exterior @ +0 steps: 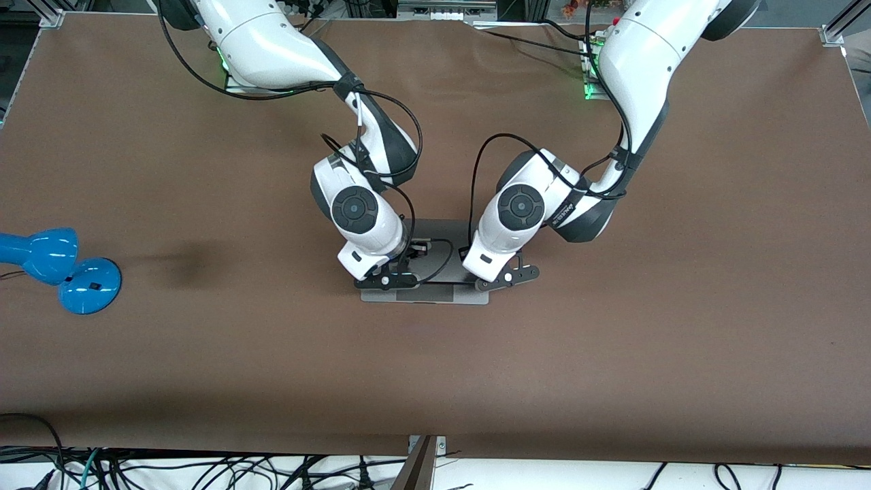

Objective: Close laptop with both arms from behind
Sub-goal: 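Push the screen down toward the keyboard with both grippers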

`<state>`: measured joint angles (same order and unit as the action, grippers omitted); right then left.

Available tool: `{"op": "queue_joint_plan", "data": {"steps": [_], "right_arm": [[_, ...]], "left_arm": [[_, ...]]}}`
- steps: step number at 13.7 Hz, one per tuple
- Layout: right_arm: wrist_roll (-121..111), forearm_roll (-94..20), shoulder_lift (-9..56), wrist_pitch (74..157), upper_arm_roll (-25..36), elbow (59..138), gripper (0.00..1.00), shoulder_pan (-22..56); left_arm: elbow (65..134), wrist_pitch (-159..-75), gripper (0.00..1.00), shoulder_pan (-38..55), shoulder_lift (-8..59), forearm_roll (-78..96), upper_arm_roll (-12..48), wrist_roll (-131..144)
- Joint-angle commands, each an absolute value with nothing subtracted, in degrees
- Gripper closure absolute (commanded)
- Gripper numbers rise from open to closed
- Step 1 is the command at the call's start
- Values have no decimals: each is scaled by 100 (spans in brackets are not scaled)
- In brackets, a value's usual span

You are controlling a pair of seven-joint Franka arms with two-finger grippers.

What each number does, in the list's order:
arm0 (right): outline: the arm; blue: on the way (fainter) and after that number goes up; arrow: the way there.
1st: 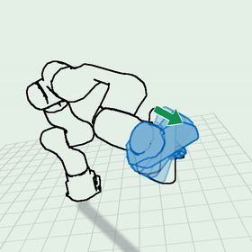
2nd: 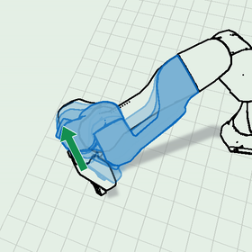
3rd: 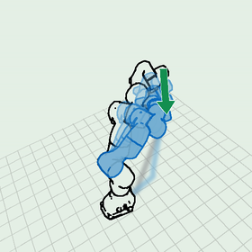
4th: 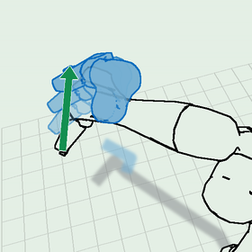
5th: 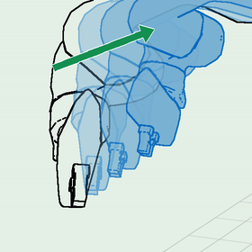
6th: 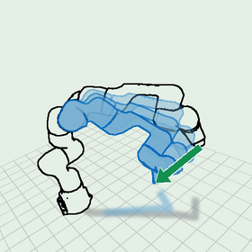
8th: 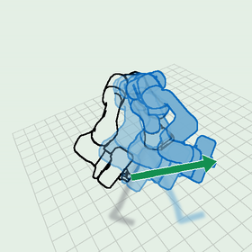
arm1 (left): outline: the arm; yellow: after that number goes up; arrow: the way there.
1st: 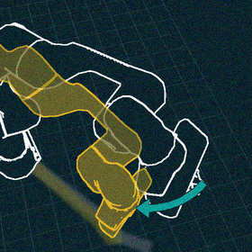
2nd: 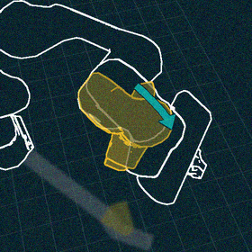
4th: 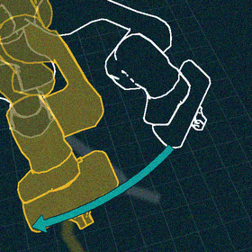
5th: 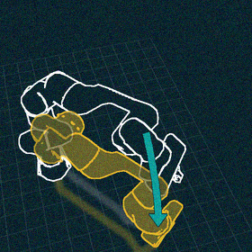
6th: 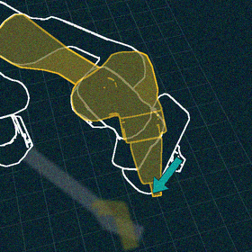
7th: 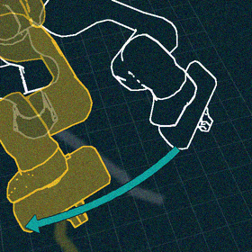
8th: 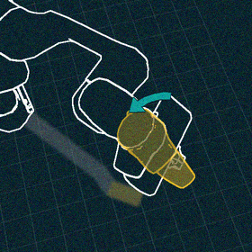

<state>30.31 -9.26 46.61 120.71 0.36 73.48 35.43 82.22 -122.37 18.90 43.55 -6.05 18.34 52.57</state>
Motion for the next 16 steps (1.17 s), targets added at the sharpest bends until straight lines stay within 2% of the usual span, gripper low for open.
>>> {"op": "queue_joint_plan", "data": {"steps": [1,3,16], "right_arm": [[2866,-870,4772,12243,53,7295,94,3525],[2865,-870,4807,12252,96,7295,94,3524],[2751,-861,5238,12998,105,7295,94,3498]], "left_arm": [[7910,-12146,100,2074,4596,-773,1662,5326],[7893,-12164,100,2214,4632,-756,1486,5326],[7506,-12190,100,2250,5097,-756,1433,5458]]}}
